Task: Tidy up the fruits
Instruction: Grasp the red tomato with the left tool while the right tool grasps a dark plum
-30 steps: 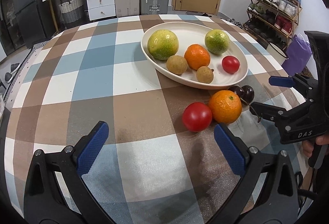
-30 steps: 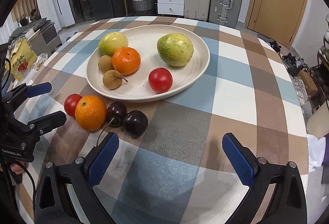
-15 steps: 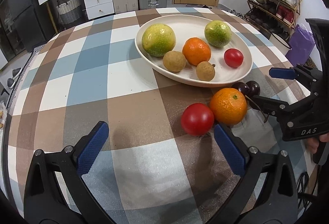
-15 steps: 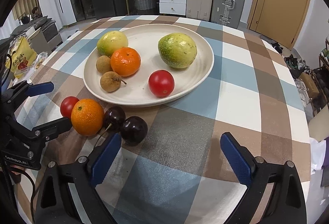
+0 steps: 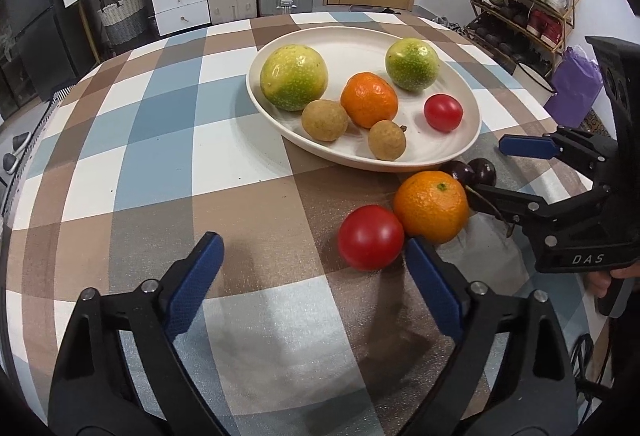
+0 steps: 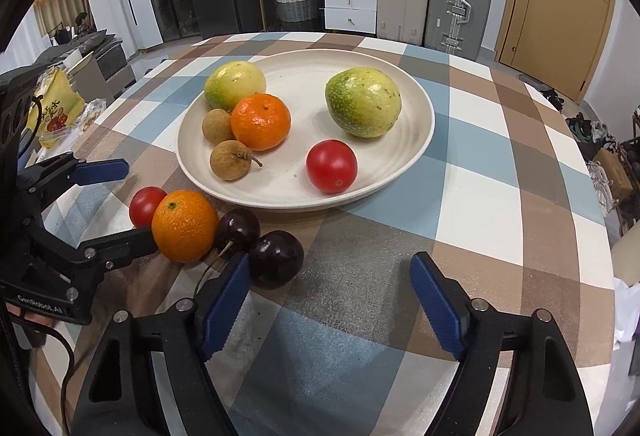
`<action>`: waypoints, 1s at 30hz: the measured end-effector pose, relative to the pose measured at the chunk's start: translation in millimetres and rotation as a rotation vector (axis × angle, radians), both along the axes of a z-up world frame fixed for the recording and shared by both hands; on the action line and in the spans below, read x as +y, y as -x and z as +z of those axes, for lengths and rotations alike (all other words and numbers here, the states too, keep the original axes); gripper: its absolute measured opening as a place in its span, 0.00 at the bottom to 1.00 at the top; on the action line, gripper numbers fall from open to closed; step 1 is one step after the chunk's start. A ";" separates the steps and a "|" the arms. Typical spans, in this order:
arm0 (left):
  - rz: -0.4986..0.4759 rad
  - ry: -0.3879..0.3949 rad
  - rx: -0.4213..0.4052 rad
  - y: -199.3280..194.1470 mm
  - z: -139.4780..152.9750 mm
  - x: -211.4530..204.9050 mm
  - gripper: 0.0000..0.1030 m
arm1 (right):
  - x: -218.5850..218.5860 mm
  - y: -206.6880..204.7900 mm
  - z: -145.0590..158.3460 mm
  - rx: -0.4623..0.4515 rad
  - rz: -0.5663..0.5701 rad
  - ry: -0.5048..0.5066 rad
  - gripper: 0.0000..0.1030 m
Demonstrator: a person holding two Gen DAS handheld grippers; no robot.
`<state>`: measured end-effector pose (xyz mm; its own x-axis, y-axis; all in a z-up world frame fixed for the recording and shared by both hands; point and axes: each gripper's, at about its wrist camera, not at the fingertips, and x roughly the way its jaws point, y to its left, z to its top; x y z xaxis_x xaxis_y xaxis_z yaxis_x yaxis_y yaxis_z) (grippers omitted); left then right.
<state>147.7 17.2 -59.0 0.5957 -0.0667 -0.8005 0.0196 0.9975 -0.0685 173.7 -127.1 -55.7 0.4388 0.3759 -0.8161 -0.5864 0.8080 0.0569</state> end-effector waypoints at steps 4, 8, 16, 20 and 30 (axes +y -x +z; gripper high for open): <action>-0.028 0.014 -0.011 1.2 1.4 -3.1 0.63 | 1.0 3.4 1.5 -0.003 0.017 -0.011 0.68; -0.057 0.037 -0.022 3.6 1.9 -6.8 0.47 | 1.2 7.6 3.1 0.000 0.032 -0.033 0.57; -0.081 0.099 -0.030 9.5 4.3 -6.2 0.28 | -1.3 9.2 4.5 0.020 0.044 -0.075 0.44; -0.071 0.101 -0.043 14.9 8.4 -4.3 0.28 | -1.7 11.0 4.7 0.029 0.050 -0.089 0.36; -0.042 0.093 -0.064 25.9 18.5 1.5 0.28 | 1.8 15.5 5.4 0.034 0.074 -0.111 0.29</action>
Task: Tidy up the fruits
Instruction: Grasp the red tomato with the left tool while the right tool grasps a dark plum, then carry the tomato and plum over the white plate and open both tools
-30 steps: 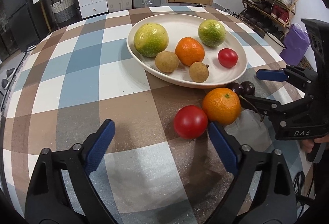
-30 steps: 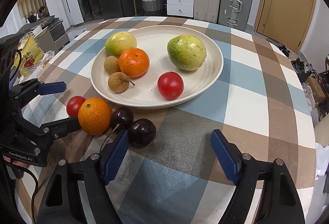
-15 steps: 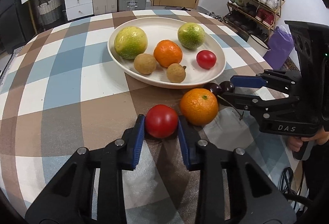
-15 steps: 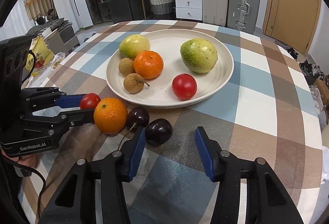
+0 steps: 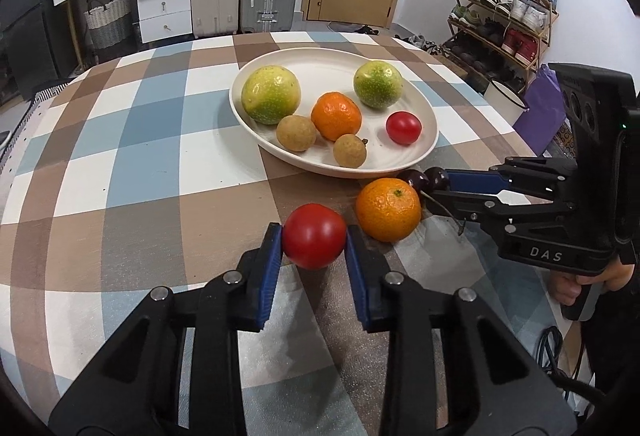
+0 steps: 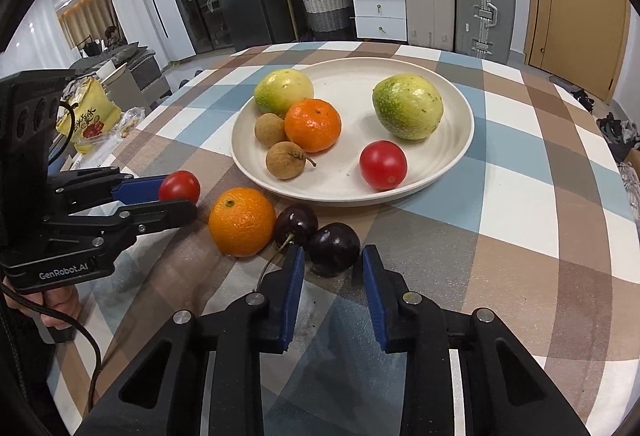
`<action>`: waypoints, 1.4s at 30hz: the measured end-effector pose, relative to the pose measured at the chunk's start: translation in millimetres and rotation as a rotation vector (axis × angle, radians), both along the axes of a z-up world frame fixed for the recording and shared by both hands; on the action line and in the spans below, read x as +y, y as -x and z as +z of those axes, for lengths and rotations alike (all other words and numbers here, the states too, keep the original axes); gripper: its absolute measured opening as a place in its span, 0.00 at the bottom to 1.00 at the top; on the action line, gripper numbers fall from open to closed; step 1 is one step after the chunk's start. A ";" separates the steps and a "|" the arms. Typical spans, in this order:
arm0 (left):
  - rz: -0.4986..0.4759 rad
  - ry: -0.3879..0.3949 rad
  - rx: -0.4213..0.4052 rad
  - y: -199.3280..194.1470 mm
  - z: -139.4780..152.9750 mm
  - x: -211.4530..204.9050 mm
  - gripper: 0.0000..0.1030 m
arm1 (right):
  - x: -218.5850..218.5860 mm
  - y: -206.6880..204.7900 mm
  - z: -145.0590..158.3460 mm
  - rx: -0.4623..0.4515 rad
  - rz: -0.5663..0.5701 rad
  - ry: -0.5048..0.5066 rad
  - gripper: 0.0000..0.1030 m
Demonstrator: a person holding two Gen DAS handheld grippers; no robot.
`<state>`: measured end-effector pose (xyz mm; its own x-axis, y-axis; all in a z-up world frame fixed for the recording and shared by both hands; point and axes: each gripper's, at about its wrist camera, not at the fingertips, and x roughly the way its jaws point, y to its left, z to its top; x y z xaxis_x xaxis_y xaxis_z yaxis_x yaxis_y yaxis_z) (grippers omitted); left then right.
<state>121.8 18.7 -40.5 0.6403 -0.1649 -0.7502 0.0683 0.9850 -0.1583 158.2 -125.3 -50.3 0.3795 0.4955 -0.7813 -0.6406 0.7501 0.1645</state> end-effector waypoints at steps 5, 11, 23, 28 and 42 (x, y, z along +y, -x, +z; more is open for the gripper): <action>0.007 -0.003 0.002 2.8 0.7 1.0 0.28 | 1.7 -5.7 0.0 -0.002 0.018 0.022 0.30; 0.014 0.003 -0.003 3.0 2.1 1.0 0.28 | -2.5 -4.9 -0.3 -0.013 0.080 -0.008 0.26; 0.019 -0.006 -0.045 8.6 14.9 -2.4 0.28 | -16.7 13.4 16.9 -0.054 0.057 -0.061 0.26; 0.028 -0.013 -0.077 11.7 28.9 -2.0 0.28 | -25.9 20.7 35.4 -0.081 0.027 -0.111 0.26; 0.032 -0.030 -0.155 5.7 64.9 0.2 0.28 | -37.1 11.7 75.0 -0.143 -0.075 -0.182 0.26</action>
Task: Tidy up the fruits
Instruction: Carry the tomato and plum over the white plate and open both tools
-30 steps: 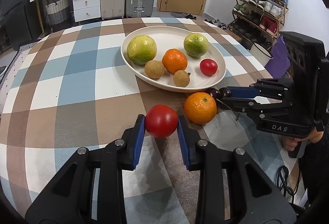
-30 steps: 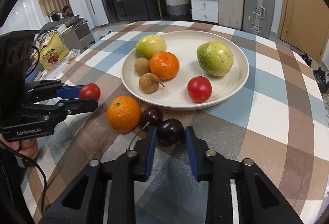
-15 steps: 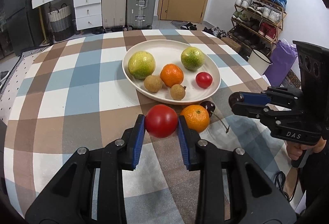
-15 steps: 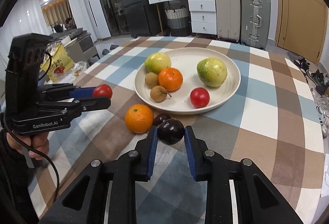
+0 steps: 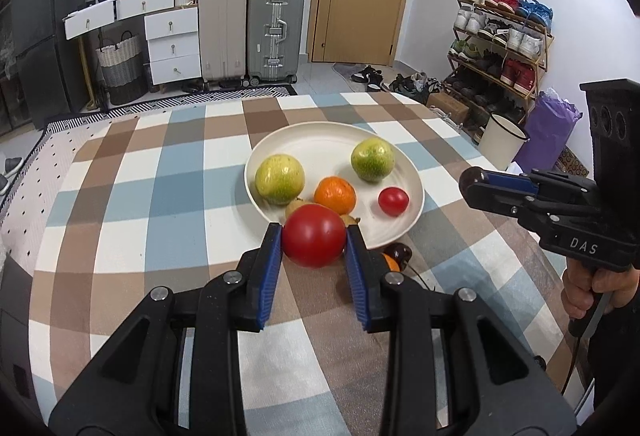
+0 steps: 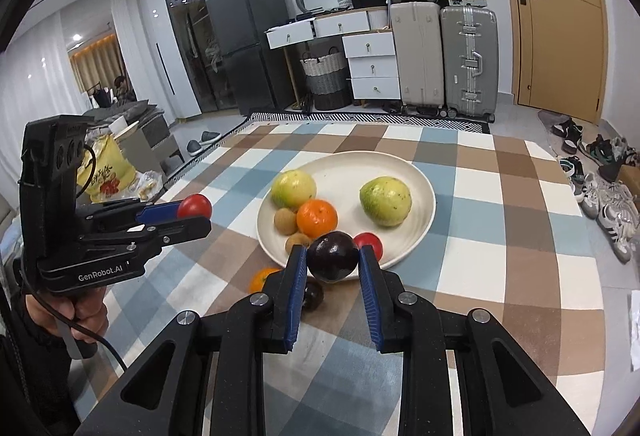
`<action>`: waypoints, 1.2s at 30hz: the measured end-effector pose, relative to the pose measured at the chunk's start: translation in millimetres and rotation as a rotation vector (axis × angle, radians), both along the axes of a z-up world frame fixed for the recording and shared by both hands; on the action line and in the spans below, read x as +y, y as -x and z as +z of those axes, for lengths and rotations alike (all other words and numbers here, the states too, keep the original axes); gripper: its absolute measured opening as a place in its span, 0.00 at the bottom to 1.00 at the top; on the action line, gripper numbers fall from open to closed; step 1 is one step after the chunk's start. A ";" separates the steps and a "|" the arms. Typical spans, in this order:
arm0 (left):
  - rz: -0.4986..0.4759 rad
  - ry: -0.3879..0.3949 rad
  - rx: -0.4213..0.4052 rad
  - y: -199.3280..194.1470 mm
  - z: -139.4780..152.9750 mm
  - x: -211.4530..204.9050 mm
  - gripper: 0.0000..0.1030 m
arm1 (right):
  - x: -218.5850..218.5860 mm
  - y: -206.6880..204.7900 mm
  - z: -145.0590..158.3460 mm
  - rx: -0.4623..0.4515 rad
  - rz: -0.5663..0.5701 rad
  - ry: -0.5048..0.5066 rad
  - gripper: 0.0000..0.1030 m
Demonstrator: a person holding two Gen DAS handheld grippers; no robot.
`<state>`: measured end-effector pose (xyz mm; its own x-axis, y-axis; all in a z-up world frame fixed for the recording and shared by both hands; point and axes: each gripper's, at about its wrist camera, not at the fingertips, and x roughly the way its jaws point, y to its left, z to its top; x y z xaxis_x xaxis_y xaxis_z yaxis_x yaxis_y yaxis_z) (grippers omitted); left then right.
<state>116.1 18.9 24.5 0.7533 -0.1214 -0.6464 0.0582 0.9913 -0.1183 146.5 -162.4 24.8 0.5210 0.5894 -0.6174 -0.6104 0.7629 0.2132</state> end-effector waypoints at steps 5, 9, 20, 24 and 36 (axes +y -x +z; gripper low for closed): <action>-0.003 -0.015 -0.019 -10.7 7.9 -2.1 0.28 | -1.3 -9.7 4.7 -0.012 -0.043 -0.009 0.26; -0.012 -0.012 -0.028 -22.3 10.6 -4.2 0.28 | -2.5 -20.4 6.9 -0.005 -0.068 -0.012 0.26; -0.036 -0.014 -0.028 -59.7 8.3 -11.6 0.28 | 8.1 -40.7 4.6 0.003 -0.068 0.004 0.26; -0.044 -0.020 -0.027 -71.8 6.7 -14.0 0.28 | 15.1 -46.5 2.2 0.008 -0.062 0.010 0.26; -0.062 -0.030 0.002 -107.9 -8.7 -14.7 0.28 | 37.5 -64.4 -22.9 0.059 -0.030 0.034 0.26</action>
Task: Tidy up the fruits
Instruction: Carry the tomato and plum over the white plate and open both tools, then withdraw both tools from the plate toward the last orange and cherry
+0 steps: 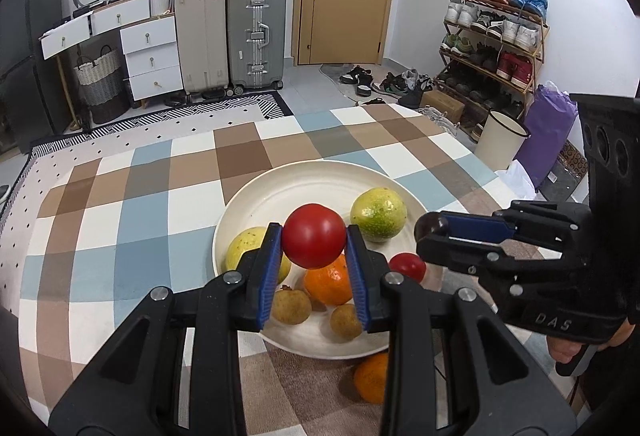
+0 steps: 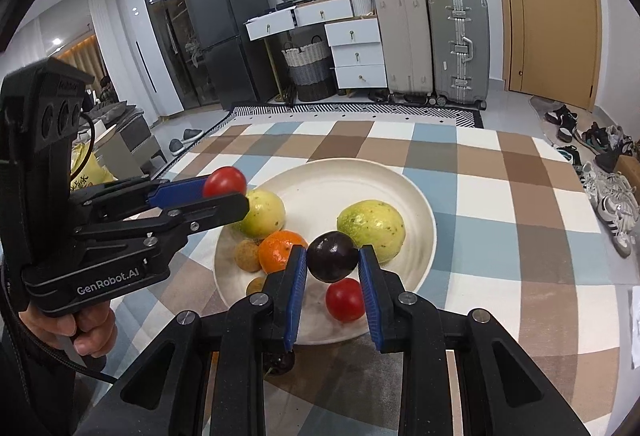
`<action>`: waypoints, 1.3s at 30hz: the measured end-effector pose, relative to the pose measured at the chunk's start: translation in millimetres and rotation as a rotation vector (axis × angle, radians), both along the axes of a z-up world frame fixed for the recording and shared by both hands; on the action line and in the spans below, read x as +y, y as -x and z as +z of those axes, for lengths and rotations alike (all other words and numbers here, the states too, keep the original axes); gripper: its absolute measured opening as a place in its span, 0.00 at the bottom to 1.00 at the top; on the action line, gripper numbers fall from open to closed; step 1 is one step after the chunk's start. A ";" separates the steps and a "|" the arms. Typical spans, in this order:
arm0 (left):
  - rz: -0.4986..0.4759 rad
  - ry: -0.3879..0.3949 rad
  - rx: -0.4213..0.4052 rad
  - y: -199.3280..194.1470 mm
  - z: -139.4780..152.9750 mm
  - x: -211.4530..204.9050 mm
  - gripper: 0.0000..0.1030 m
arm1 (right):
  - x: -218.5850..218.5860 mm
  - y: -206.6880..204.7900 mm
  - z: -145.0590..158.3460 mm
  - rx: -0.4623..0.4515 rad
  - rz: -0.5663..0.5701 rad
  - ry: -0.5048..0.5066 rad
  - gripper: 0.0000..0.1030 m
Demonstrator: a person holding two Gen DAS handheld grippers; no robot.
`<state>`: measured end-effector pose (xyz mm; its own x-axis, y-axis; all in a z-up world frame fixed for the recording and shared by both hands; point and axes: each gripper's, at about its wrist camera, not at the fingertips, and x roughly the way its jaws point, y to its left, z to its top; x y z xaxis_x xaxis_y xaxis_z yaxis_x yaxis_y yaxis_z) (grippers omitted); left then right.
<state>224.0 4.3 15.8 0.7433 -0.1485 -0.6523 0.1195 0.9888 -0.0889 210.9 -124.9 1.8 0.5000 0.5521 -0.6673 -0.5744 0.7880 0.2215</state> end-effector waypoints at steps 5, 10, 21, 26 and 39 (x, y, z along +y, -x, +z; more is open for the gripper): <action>-0.003 -0.002 0.015 -10.7 -9.3 -0.4 0.28 | 6.9 -6.3 -10.4 0.016 0.008 0.011 0.26; -0.005 -0.011 0.035 -17.9 -17.6 -2.3 0.28 | 10.4 -10.9 -17.6 0.027 0.016 0.018 0.26; -0.006 -0.030 0.051 -19.0 -20.6 -6.9 0.28 | 10.9 -10.2 -17.4 -0.001 -0.005 0.038 0.27; 0.002 -0.030 0.033 -4.5 -8.7 -4.6 0.38 | -0.7 -1.6 -7.5 -0.033 -0.034 0.031 0.48; 0.096 -0.012 -0.008 60.4 7.6 13.3 0.98 | -27.5 26.7 7.3 -0.024 -0.069 0.031 0.99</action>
<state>163.6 17.5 23.4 0.7591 -0.0680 -0.6474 0.0244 0.9968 -0.0761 184.2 -152.4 9.2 0.5520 0.4952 -0.6709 -0.5233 0.8321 0.1837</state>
